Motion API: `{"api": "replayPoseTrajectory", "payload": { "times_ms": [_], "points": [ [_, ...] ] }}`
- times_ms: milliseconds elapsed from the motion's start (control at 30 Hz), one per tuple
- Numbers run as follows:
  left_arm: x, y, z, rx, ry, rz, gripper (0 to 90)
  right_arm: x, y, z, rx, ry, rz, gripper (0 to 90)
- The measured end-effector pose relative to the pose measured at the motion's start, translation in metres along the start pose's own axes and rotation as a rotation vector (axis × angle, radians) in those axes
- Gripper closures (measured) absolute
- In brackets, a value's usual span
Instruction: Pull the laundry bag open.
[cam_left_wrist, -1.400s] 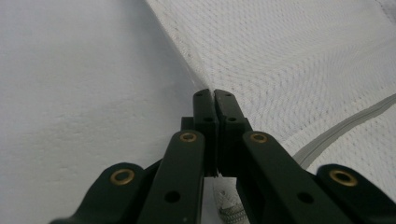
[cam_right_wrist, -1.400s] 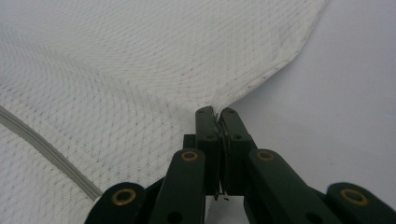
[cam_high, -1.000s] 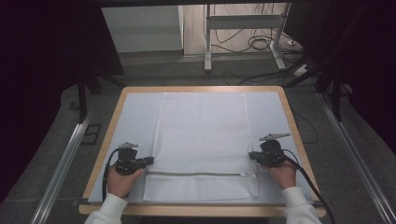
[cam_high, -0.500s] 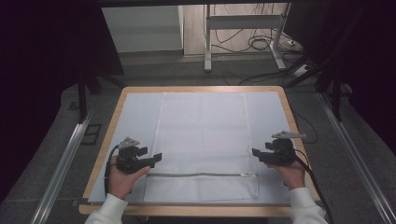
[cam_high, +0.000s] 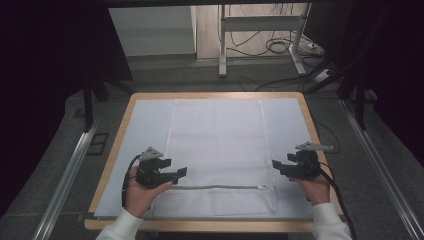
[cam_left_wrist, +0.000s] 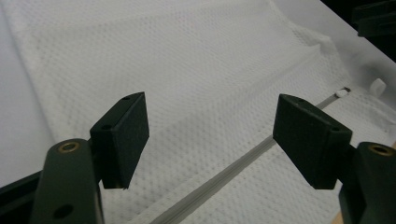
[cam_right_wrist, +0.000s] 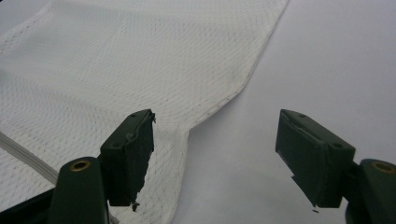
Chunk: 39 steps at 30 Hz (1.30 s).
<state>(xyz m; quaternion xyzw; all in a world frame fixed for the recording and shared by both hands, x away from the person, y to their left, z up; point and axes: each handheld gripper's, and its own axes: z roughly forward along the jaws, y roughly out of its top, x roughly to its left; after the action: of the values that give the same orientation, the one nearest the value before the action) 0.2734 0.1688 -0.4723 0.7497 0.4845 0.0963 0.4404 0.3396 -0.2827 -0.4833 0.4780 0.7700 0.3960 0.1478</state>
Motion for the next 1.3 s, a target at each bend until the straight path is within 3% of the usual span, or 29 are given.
{"api": "replayPoseTrajectory", "payload": {
  "times_ms": [133, 767, 1300],
  "points": [
    [-0.008, 0.005, 0.005, 0.016, -0.023, 0.0, 30.9, 0.0, -0.002, -0.002, 0.0, -0.004, -0.002, 27.4],
    [-0.038, 0.006, 0.032, 0.078, -0.109, 0.034, 32.1, 0.001, -0.005, -0.004, 0.011, 0.0, 0.007, 27.4],
    [-0.057, 0.007, 0.044, 0.105, -0.145, 0.063, 32.3, 0.001, -0.005, -0.003, 0.01, -0.008, -0.001, 27.4]
  ]
}}
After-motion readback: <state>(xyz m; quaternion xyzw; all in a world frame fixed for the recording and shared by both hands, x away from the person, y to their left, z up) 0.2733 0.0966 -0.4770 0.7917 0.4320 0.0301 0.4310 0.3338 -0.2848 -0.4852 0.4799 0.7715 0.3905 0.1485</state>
